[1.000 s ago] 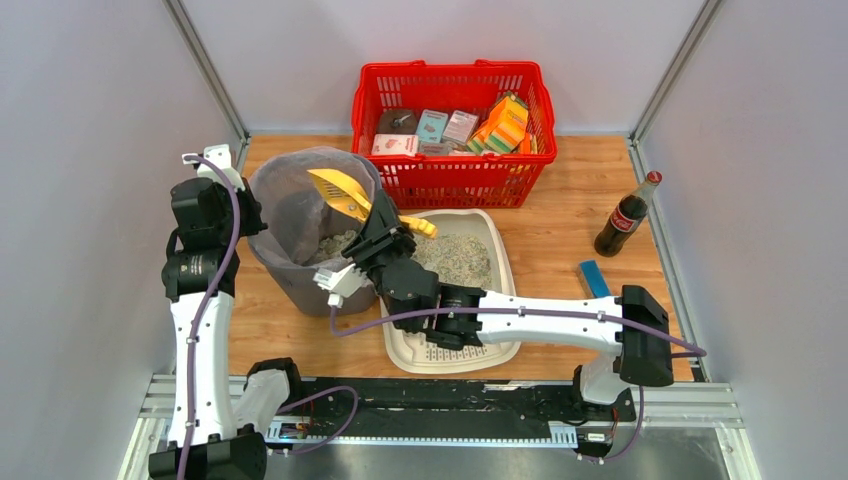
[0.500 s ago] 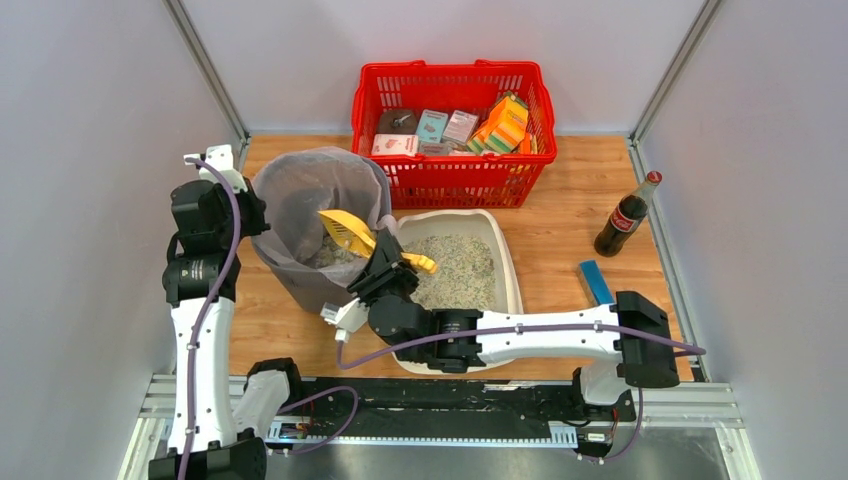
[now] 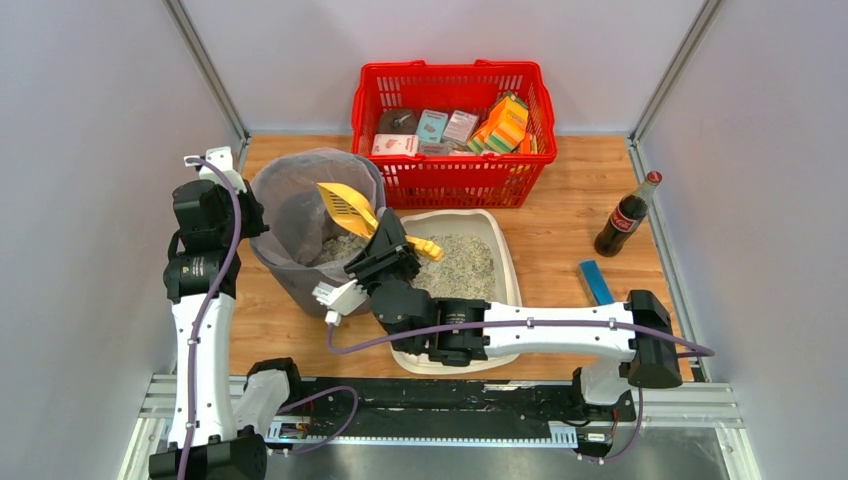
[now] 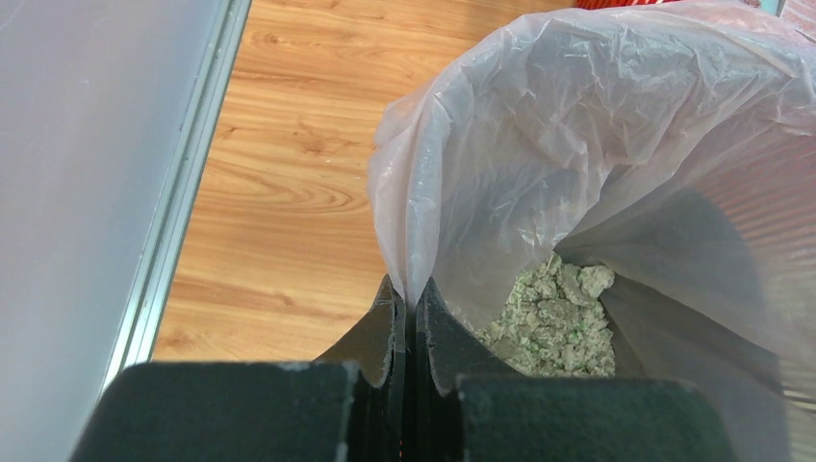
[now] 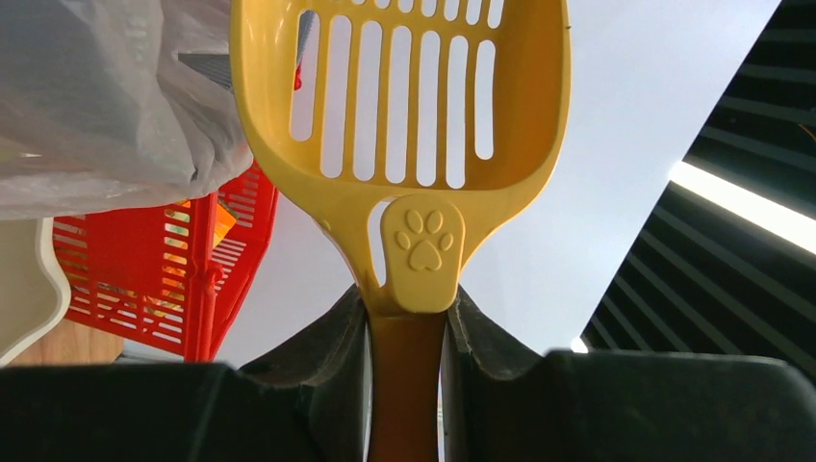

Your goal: Clean the litter box

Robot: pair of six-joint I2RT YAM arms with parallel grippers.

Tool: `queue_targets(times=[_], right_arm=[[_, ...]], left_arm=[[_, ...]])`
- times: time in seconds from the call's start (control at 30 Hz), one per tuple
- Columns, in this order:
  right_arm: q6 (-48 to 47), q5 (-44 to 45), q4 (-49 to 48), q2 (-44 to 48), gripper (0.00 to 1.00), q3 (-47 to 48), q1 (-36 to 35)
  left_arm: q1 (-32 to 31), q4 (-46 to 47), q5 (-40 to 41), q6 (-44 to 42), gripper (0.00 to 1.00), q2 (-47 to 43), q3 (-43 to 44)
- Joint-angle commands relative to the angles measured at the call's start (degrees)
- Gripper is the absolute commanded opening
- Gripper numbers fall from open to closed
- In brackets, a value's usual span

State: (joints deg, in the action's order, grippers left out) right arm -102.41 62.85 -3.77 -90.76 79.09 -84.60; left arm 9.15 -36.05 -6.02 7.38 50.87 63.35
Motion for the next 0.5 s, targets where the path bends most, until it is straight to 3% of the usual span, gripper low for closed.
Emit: queue_targets(times=[0.0,0.2,0.47], right_arm=[[4.8,2.7,3.5,1.8,0.00,-2.3,-1.4],[19.7,2.1,17.4,-0.1,0.00,-2.7,-4.2],[20.8,2.3,13.6,0.1,0.00,3.2,-4.0]], left_arm=[[-0.4,-1.9,-3.6,1.4,0.00,-0.2,-1.0],[-0.5,-1.8,-3.7,1.4,0.00,-0.1,-1.1],[-0.4,-1.7,-3.7,1.4,0.00,-0.1,-1.1]])
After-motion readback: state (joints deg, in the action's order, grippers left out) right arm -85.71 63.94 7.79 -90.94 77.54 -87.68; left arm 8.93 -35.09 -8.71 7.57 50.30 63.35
